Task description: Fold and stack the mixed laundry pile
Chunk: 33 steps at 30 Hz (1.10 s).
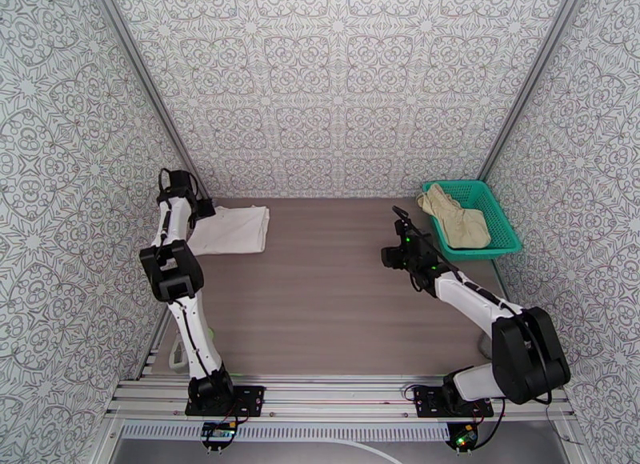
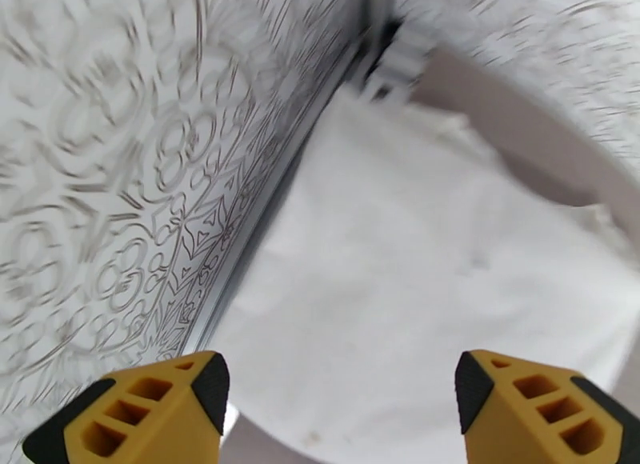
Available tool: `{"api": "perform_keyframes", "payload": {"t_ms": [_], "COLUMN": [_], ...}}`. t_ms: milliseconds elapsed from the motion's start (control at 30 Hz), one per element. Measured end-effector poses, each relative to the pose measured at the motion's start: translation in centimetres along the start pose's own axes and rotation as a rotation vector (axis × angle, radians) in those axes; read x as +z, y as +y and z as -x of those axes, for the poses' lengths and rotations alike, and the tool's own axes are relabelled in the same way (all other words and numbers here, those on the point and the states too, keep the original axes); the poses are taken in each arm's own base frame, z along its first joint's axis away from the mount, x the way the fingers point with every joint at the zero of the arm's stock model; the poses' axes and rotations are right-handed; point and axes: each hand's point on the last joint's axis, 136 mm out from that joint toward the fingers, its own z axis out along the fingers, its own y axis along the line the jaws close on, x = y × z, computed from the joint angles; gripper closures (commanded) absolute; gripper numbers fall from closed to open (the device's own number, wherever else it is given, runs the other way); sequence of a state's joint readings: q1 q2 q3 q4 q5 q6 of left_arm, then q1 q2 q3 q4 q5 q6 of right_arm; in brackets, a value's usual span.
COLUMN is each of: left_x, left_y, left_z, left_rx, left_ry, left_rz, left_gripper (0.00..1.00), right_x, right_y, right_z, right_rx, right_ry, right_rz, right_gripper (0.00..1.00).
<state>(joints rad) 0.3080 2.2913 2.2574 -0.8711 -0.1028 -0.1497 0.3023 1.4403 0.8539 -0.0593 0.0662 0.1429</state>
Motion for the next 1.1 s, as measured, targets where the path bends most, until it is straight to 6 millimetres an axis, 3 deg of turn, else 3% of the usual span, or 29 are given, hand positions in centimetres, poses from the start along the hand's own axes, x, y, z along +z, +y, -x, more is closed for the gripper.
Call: {"api": "perform_keyframes", "payload": {"t_ms": [167, 300, 367, 533, 633, 767, 967, 1100], "left_x": [-5.8, -7.9, -7.9, -5.6, -4.2, -1.8, 1.6, 2.4], "left_y": [-2.2, -4.3, -6.0, -10.2, -11.2, -11.0, -8.8, -8.4], "left_z": [0.9, -3.1, -6.8, -15.3, -18.8, -19.9, -20.7, -19.5], "left_rx": [0.013, -0.003, -0.014, -0.038, -0.067, -0.119, -0.181, -0.202], "left_ry": [-0.068, -0.029, 0.022, 0.166, 0.236, 0.258, 0.291, 0.288], "left_rz": [-0.043, -0.103, -0.149, -0.237, -0.258, -0.255, -0.222, -0.237], "left_gripper": [0.20, 0.20, 0.21, 0.22, 0.24, 0.25, 0.25, 0.25], "right_x": [-0.4, -0.5, -0.5, -0.5, -0.5, -0.7, -1.2, -1.5], "right_y": [-0.1, -0.2, -0.3, -0.4, -0.5, -0.4, -0.8, -1.3], "right_z": [0.5, 0.8, 0.9, 1.2, 1.3, 1.2, 1.2, 1.3], "right_rx": [0.011, 0.023, 0.027, 0.041, 0.050, 0.061, 0.073, 0.080], "right_ry": [-0.017, -0.025, -0.031, -0.040, -0.043, -0.047, -0.059, -0.065], "right_rz": [-0.001, 0.000, 0.000, 0.003, 0.008, 0.014, 0.010, 0.002], "right_gripper": [0.29, 0.29, 0.29, 0.29, 0.29, 0.29, 0.29, 0.29]}}
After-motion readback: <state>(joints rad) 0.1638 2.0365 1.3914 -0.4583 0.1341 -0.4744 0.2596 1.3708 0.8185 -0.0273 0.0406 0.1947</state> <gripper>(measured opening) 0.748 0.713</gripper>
